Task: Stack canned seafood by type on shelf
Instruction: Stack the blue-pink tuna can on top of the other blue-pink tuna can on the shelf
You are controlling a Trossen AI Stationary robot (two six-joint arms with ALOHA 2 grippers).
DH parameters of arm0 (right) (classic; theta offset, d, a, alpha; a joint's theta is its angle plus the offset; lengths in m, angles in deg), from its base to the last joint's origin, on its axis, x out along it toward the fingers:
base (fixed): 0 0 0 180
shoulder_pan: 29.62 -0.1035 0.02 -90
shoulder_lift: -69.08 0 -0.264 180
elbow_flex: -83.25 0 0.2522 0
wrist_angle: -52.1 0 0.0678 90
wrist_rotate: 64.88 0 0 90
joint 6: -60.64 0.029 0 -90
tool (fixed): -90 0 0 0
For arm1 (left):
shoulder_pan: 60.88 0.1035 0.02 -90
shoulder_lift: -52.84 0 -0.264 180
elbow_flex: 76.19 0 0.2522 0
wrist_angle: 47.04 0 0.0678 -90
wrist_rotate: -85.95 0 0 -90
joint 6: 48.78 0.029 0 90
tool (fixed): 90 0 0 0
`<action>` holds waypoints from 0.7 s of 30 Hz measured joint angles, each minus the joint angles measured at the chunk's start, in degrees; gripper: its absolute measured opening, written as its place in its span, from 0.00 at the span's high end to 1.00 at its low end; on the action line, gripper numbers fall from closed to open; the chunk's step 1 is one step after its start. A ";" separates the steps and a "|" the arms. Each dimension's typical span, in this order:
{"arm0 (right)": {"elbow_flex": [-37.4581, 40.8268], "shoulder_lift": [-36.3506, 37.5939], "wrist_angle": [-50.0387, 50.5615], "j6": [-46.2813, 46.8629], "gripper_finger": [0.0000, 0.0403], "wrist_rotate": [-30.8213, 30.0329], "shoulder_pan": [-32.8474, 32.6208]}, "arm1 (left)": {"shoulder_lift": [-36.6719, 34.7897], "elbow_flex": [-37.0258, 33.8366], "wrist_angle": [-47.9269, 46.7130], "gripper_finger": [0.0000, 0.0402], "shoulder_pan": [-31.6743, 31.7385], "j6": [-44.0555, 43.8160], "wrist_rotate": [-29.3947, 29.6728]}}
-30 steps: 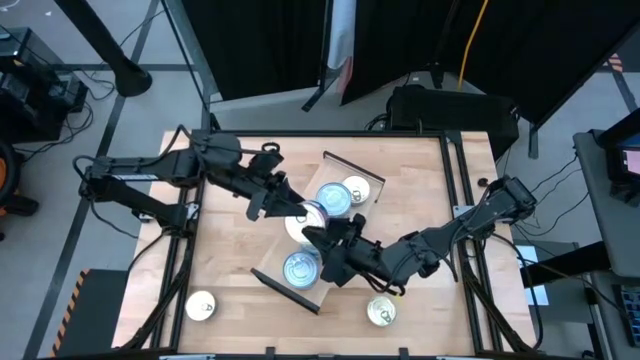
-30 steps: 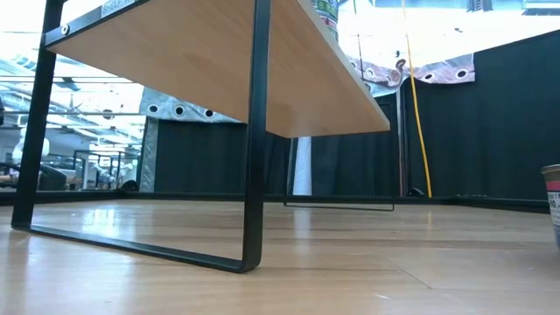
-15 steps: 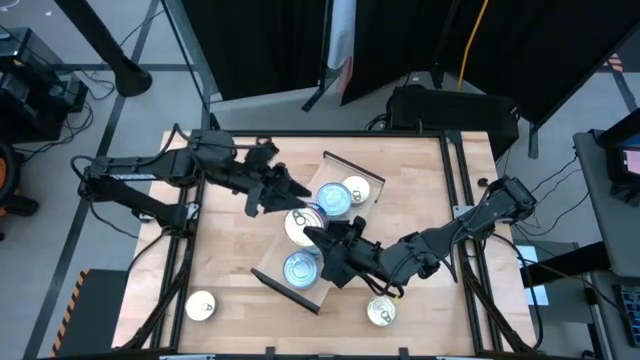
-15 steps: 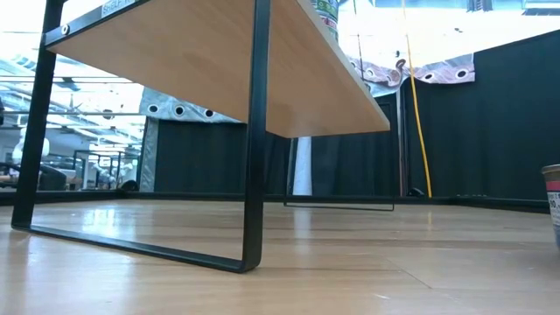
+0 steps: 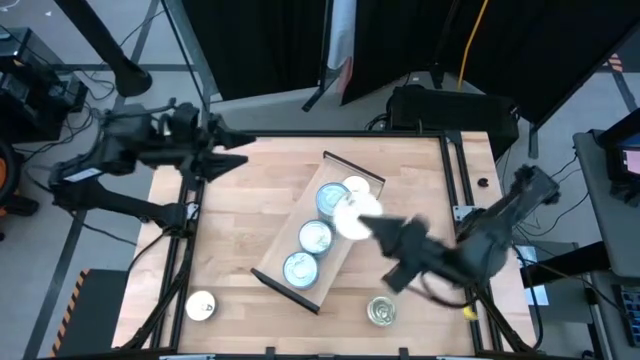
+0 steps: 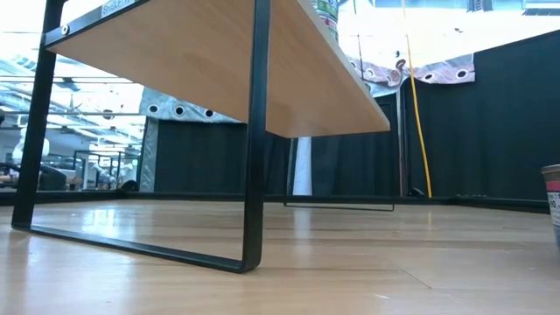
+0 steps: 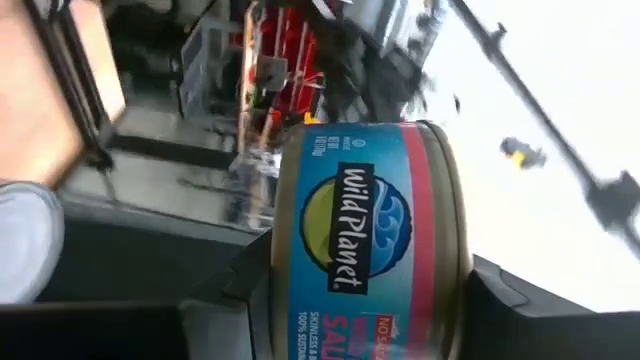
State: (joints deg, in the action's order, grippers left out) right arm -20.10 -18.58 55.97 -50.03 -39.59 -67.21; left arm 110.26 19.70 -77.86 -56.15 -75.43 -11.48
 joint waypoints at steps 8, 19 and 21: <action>0.02 13.08 32.69 37.13 0.56 -0.72 1.13 | -4.00 -0.98 -16.08 0.20 -3.99 6.05 6.90; 3.10 16.85 74.46 77.30 0.56 15.36 13.76 | -2.74 -8.68 -19.72 0.20 -10.84 4.52 12.82; 6.85 16.63 74.14 77.76 0.56 16.99 16.16 | -2.61 -9.69 -19.55 0.20 -12.30 3.47 14.67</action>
State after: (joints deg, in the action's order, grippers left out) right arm -13.25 -1.95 130.11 27.73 -22.59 -51.05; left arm 107.65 10.00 -97.41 -68.45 -71.96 3.19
